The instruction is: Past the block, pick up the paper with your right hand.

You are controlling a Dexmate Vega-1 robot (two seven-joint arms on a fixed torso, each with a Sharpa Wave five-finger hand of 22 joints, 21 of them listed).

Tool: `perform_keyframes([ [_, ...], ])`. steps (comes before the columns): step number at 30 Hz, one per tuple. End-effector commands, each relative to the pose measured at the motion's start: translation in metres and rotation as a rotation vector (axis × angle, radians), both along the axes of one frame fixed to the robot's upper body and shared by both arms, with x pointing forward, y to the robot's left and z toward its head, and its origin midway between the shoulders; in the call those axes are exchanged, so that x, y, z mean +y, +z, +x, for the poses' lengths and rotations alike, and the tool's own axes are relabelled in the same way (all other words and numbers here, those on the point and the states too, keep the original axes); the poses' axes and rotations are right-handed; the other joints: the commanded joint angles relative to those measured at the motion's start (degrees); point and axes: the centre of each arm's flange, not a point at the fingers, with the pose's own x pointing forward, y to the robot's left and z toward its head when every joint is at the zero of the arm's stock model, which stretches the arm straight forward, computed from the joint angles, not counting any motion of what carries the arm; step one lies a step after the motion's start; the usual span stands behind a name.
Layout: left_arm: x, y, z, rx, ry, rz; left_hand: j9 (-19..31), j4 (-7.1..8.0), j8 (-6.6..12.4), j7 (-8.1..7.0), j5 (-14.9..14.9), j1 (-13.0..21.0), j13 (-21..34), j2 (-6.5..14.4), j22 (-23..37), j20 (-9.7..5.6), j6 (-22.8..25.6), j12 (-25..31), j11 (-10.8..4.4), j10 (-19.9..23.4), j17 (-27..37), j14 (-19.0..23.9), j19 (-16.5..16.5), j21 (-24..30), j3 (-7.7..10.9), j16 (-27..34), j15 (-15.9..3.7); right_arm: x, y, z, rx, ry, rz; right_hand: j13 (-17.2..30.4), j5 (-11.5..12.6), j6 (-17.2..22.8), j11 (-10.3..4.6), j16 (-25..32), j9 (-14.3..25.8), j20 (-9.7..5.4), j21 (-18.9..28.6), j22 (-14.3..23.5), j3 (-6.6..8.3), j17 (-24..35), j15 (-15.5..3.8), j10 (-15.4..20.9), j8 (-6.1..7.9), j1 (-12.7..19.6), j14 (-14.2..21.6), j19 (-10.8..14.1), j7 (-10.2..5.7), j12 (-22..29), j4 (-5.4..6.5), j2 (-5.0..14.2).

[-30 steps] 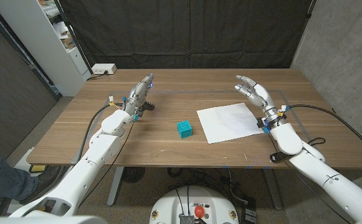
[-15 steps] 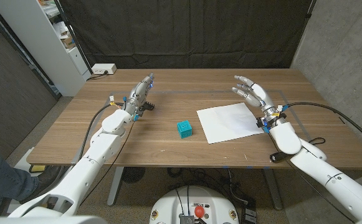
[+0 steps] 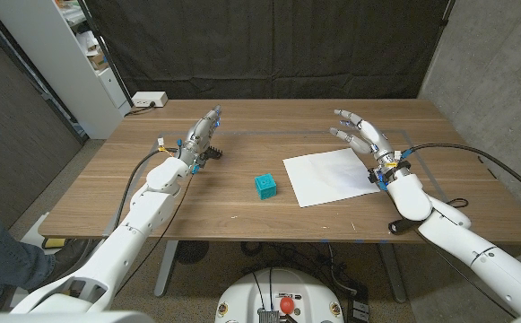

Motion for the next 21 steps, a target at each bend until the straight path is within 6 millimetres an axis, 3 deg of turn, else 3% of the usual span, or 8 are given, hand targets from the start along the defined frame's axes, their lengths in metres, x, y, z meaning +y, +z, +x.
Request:
perform_keyframes([
  [1,-0.0012,0.0034,0.0017,-0.007,-0.006,0.006,0.16,-0.32,0.20,0.23,0.01,0.05,-0.06,0.64,0.08,0.46,0.34,0.46,0.11,-0.53,0.30,-0.26,-2.64,0.22,0.04,0.22,-0.27,0.0021,0.0014,-0.0041,-0.003,-0.057,-0.056,0.20,0.35,-0.23,0.27,-0.25,0.13,0.32,-0.10,0.13,0.33,-0.08,-0.11,-0.09,-0.12,0.25,0.12,-0.07,0.06,-0.19,0.09,-0.63],
  [21,0.0000,0.0017,-0.0020,-0.007,-0.004,0.005,0.15,-0.53,0.17,0.16,0.00,-0.05,-0.06,0.77,0.10,0.70,0.38,0.51,-0.15,-0.47,0.31,-0.29,-3.05,0.18,-0.03,0.25,-0.33,0.0038,-0.0005,-0.0125,0.037,-0.136,-0.164,0.11,1.03,-2.73,0.67,-0.82,0.10,1.06,-0.64,0.13,0.66,-0.67,0.25,-1.76,-1.04,1.77,-1.23,-1.68,-0.25,-0.95,-0.23,-1.66],
])
